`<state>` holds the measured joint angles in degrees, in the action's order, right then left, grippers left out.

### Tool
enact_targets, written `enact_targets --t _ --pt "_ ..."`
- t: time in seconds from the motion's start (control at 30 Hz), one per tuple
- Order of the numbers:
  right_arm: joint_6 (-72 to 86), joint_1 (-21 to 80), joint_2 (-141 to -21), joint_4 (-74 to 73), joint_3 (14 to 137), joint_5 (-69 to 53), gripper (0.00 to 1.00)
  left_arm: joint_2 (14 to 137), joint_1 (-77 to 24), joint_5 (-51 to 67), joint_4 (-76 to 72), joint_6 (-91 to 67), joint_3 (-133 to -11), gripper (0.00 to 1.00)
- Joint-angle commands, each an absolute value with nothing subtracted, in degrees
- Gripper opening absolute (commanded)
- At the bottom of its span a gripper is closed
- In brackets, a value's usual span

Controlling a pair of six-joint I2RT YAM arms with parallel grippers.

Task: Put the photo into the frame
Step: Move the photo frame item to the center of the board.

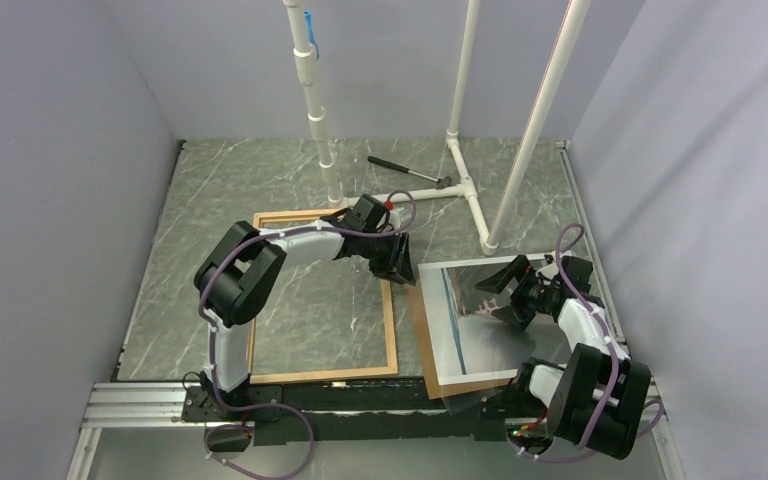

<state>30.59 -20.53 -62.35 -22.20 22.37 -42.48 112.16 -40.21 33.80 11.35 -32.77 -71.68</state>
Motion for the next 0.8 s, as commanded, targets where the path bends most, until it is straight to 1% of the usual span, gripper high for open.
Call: enact_targets --t 0.0,0.23,0.3,0.4,0.43,0.5,0.77 --pt "29.8 -20.5 -61.5 -21.5 21.6 -42.9 0.96 111.3 -40.9 38.2 8.8 -33.5 -71.2 0.45" --pt "29.9 -20.3 -61.0 -21.4 21.0 -43.1 0.96 109.2 -41.1 38.5 10.4 -32.7 -68.4 0.44" --pt "29.7 -20.1 -61.0 -21.7 21.2 -43.4 0.96 109.1 -41.5 38.6 11.3 -32.4 -68.1 0.45" --pt "29.8 -19.8 -60.6 -22.1 21.3 -43.6 0.96 107.9 -42.9 33.6 16.1 -30.5 -69.0 0.47" --pt "29.9 -19.7 -60.4 -22.1 21.2 -43.5 0.96 106.9 -43.5 30.1 17.7 -29.9 -69.1 0.47" --pt "30.0 -19.4 -60.0 -22.1 21.1 -43.4 0.96 106.0 -44.4 27.5 19.5 -29.4 -69.4 0.46" --pt "29.9 -18.8 -60.3 -22.3 21.2 -43.9 0.96 108.6 -45.7 27.9 23.9 -27.5 -72.4 0.46"
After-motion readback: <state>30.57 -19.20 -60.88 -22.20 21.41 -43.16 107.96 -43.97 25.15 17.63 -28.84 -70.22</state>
